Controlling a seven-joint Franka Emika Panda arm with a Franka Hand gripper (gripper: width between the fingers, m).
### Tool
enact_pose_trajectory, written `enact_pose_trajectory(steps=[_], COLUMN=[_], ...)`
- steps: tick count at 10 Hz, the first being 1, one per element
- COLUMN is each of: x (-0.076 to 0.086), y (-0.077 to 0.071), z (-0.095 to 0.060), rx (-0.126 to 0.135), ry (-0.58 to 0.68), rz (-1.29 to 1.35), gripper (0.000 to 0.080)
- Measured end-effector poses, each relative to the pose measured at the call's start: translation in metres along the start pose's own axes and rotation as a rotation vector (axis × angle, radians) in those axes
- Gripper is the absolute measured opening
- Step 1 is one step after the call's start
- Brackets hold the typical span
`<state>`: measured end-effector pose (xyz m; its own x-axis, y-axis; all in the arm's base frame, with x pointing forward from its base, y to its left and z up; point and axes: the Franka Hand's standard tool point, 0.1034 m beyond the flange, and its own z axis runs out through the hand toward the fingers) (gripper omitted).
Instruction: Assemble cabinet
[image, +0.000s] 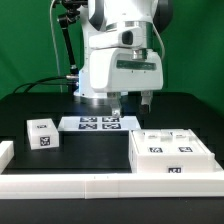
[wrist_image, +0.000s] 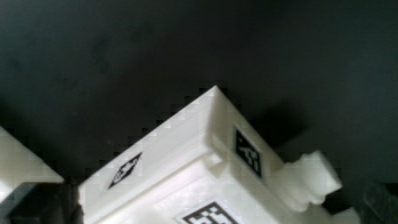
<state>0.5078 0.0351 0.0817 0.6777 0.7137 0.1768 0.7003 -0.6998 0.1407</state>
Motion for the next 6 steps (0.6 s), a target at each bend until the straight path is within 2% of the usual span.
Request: enact_pose_trajectory(steps=[3, 6], x=[0.001, 0.009], y=[-0.001, -0.018], z=[0.001, 0.006], rx=[0.007, 0.032], ry=[0.003, -0.002], rz=[0.17, 0.526], gripper=[0.0797, 0.0797])
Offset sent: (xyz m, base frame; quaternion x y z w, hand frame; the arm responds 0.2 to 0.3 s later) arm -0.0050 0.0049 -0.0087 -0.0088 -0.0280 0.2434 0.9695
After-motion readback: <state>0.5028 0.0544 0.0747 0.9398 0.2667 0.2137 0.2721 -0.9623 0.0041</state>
